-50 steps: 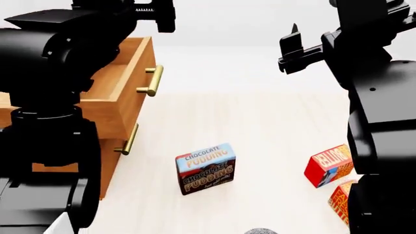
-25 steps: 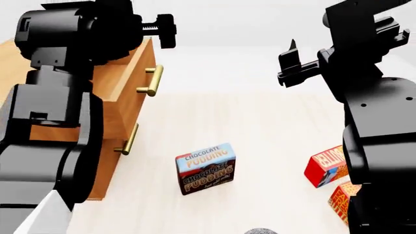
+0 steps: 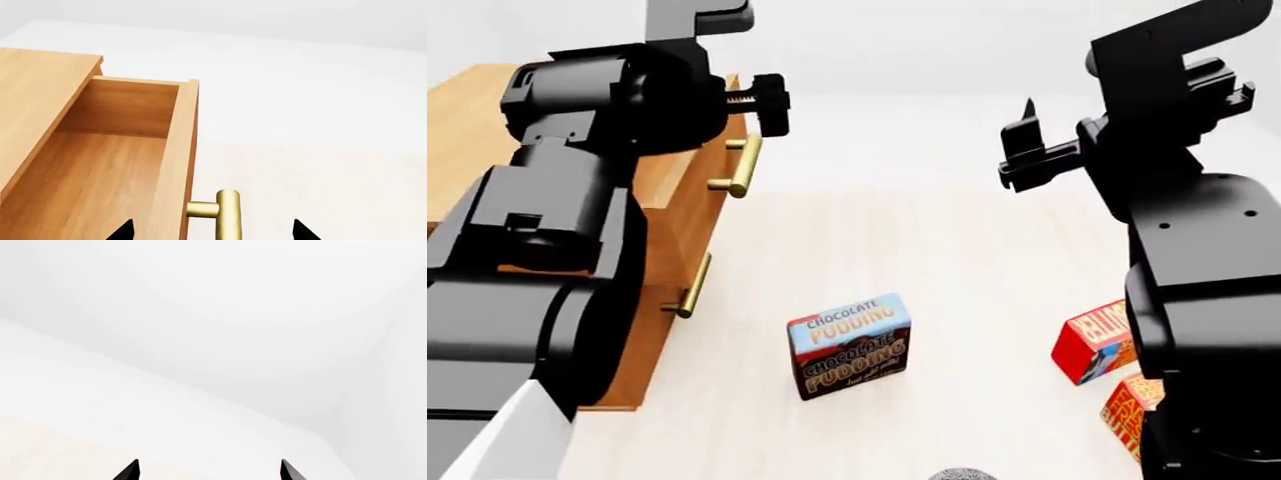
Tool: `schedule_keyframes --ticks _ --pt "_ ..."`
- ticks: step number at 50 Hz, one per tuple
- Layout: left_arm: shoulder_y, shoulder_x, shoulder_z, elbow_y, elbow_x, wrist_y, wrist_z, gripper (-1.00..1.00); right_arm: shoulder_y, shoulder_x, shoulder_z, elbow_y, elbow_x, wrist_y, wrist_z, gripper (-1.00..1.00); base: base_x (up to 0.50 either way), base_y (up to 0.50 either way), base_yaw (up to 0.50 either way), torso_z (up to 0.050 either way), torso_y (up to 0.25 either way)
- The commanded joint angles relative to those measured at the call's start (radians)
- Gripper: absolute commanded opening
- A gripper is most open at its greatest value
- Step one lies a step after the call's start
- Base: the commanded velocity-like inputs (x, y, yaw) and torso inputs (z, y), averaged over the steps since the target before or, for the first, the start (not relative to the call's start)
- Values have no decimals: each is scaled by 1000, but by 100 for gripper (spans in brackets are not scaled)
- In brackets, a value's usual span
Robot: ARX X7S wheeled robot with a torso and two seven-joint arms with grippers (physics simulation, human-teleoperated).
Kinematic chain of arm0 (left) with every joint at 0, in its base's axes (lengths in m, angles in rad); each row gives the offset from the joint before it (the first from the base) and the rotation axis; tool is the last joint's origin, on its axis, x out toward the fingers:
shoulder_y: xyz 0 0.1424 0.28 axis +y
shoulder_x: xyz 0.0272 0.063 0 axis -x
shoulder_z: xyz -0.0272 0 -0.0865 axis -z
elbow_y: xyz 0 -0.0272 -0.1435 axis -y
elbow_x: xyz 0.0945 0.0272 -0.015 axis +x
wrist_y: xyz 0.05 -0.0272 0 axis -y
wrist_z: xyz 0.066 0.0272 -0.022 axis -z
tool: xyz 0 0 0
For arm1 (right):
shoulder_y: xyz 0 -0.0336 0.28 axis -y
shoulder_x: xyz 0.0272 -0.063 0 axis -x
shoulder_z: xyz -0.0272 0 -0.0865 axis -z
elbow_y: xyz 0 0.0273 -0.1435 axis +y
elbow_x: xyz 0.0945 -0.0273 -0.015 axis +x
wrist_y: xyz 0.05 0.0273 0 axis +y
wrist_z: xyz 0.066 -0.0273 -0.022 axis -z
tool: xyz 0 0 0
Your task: Put the bowl in the top drawer of the cabinet.
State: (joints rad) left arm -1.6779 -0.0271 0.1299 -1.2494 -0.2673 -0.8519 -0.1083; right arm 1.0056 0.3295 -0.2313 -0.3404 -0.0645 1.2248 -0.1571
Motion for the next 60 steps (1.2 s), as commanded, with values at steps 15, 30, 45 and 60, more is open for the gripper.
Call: schedule_keyframes --ticks 15,30,45,60 --pt "55 7 -108 -59 117 27 53 100 -18 2 -7 47 9 -38 3 100 0 0 0 0 0" --pt "77 18 -165 -53 124 8 195 100 -34 8 0 44 15 -43 3 100 0 0 0 0 0" --pt "262 22 -101 472 -107 -318 66 100 -30 6 -10 45 17 -39 4 100 -4 0 0 0 0" --pt "310 22 -41 660 -410 -420 -147 100 -36 16 4 20 26 -26 -1 100 -1 0 0 0 0"
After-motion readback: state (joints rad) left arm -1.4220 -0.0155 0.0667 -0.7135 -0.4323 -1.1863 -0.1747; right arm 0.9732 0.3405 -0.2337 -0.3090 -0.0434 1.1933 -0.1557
